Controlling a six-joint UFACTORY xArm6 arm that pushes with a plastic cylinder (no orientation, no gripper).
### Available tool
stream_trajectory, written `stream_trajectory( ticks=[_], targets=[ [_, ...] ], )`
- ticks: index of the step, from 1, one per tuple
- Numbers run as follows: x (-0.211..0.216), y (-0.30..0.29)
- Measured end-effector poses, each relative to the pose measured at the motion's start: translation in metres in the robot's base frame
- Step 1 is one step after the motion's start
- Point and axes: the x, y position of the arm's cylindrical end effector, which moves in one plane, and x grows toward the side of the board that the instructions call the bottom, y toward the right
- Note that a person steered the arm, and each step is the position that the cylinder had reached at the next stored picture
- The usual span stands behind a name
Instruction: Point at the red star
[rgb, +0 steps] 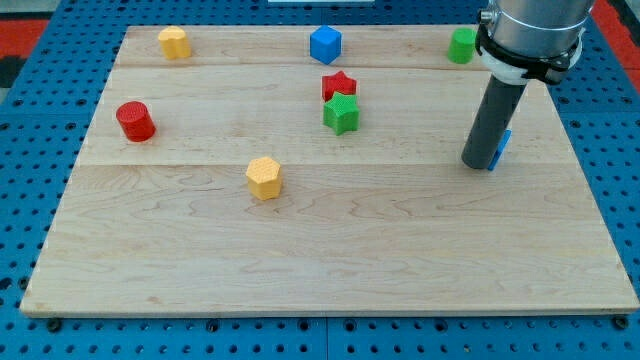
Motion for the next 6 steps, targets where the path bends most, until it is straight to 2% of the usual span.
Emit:
stream_trajectory(
  ticks=[2, 3, 4, 5, 6],
  targets=[
    [-0.022, 0.007],
    [-0.039, -0.055],
    [-0.07, -0.053],
    [-0.097, -0.013],
    [-0.109, -0.01]
  ],
)
